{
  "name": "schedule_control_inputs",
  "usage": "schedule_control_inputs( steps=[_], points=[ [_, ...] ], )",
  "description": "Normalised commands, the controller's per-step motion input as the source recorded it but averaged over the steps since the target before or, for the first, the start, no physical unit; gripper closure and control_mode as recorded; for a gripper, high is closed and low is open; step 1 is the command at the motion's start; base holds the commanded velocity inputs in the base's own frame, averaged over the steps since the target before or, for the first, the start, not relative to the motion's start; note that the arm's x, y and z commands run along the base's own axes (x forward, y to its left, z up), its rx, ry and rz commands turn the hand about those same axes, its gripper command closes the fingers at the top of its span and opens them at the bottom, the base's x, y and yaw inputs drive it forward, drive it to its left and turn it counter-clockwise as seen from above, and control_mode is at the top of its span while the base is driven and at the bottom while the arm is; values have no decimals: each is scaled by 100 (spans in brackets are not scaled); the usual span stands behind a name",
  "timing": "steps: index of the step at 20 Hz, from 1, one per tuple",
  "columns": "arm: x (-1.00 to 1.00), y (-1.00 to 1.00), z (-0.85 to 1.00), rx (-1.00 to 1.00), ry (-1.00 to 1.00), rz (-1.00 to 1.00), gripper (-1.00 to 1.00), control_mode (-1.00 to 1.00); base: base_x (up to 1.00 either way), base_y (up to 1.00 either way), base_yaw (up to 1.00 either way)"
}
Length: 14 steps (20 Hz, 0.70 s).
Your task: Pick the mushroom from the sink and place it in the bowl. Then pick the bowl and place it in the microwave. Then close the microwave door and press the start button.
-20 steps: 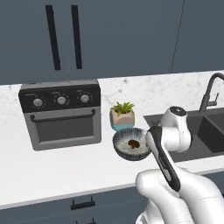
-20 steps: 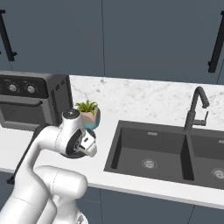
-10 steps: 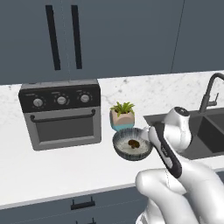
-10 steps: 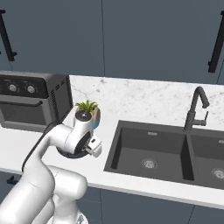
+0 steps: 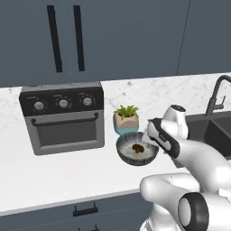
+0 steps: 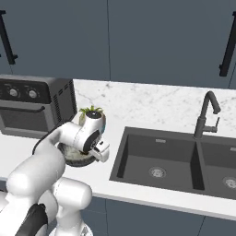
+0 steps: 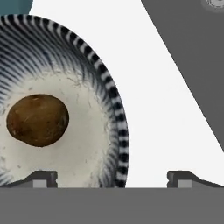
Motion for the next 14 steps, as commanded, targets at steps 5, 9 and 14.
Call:
schedule_control_inputs(
  steps=[5, 9, 14],
  points=[
    [14, 0, -35, 0, 6, 0, -100, -100, 0, 0, 0],
    [14, 0, -36, 0, 5, 0, -100, -100, 0, 0, 0],
    [6, 2, -27, 0, 2, 0, 100, -100, 0, 0, 0]
  ],
)
